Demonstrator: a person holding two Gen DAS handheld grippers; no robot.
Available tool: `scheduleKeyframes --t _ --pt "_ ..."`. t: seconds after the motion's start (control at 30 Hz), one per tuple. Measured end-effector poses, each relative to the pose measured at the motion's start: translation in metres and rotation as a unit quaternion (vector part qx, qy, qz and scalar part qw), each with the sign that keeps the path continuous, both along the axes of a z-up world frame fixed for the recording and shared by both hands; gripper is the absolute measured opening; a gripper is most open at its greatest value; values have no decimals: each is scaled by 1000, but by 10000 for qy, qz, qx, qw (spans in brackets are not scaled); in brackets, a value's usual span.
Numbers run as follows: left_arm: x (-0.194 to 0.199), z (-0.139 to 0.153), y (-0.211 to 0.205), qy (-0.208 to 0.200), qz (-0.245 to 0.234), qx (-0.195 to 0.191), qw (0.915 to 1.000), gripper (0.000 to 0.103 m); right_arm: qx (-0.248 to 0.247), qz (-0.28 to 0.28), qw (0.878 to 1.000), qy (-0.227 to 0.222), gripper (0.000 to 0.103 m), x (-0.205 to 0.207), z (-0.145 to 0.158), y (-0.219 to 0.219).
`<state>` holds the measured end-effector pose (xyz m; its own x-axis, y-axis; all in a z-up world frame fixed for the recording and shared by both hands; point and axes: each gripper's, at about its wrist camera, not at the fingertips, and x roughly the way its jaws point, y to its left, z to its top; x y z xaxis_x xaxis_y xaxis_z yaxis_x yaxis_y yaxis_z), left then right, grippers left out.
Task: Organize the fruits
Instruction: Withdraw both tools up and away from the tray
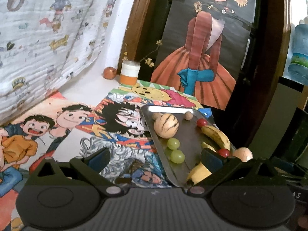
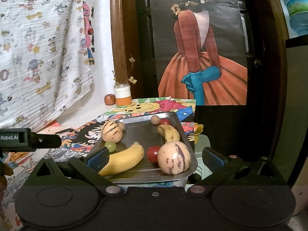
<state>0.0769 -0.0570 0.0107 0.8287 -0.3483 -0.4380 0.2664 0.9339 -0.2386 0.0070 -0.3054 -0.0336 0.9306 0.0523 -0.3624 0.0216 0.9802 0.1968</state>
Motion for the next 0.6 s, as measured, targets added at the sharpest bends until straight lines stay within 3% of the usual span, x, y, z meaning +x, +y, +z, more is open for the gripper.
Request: scheduleKeyframes --t 0.6 --pt "-35 6 28 -48 -19 -31 10000 103 -138 3 9999 -47 102 -31 28 24"
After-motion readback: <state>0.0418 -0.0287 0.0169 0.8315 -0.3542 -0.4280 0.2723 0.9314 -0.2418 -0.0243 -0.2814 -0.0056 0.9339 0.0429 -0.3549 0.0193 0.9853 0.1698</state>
